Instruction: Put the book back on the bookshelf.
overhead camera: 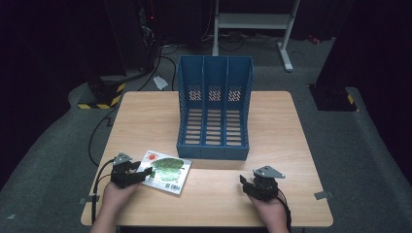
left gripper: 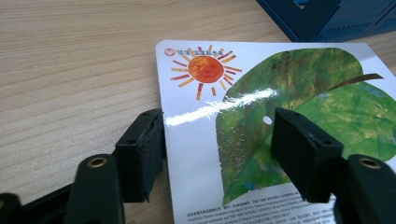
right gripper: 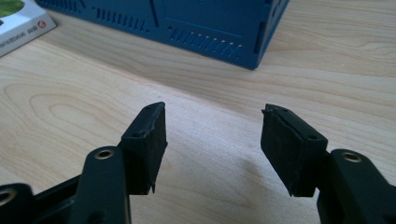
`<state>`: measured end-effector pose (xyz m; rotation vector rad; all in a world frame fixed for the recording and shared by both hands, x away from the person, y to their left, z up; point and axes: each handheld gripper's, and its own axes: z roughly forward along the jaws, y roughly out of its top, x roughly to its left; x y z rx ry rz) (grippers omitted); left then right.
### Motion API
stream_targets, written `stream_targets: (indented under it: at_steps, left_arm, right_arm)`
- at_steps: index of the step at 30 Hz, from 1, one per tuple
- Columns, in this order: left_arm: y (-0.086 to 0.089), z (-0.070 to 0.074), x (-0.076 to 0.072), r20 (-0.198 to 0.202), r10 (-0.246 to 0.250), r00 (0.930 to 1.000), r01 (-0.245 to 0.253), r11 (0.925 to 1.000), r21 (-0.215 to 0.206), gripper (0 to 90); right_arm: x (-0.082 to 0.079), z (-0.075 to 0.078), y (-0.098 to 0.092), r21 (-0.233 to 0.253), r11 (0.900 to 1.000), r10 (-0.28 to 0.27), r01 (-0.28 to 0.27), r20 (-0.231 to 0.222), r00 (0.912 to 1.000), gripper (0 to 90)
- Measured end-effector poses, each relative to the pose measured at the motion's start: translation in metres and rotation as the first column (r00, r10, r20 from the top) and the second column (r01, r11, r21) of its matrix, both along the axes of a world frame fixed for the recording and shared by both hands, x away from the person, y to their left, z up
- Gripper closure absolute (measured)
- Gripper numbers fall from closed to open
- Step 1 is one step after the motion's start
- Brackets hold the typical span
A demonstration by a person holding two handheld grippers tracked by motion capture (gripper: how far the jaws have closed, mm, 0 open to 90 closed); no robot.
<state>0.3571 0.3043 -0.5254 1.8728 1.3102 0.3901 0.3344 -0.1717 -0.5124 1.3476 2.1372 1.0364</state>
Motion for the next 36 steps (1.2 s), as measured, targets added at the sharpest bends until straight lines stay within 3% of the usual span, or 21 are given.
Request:
stream_targets:
  at_steps: [7, 11, 17, 20, 29, 36]
  left_arm:
    - [-0.005, 0.0, -0.003, 0.003, -0.041, 0.9992, 0.041, 0.9992, -0.003, 38.0]
    - [-0.011, 0.002, -0.008, 0.001, -0.062, 0.9981, 0.062, 0.9979, 0.021, 38.3]
    - [-0.017, 0.001, -0.014, -0.005, -0.086, 0.9963, 0.086, 0.9963, -0.002, 40.2]
    - [-0.024, 0.0, -0.018, -0.007, -0.121, 0.9927, 0.12, 0.9923, -0.028, 41.8]
    - [-0.046, 0.0, -0.024, -0.016, -0.168, 0.9856, 0.168, 0.9854, -0.028, 41.5]
    - [-0.068, 0.002, -0.03, -0.026, -0.24, 0.9705, 0.239, 0.9707, -0.024, 41.4]
  right_arm:
    - [-0.003, -0.001, 0.004, 0.017, 1.0, 0.023, -0.023, -0.02, 0.9995, 38.8]
    - [-0.004, -0.001, 0.006, 0.007, 0.999, 0.035, -0.035, -0.012, 0.9993, 40.5]
    - [-0.006, -0.001, 0.007, 0.006, 0.999, 0.052, -0.052, -0.005, 0.9987, 44.1]
    - [-0.007, -0.001, 0.009, 0.008, 0.998, 0.066, -0.066, -0.007, 0.9978, 46.1]
    - [-0.013, -0.003, 0.023, -0.013, 0.993, 0.113, -0.113, -0.019, 0.9934, 43.8]
    - [-0.017, -0.005, 0.034, -0.037, 0.99, 0.137, -0.138, -0.022, 0.9903, 44.5]
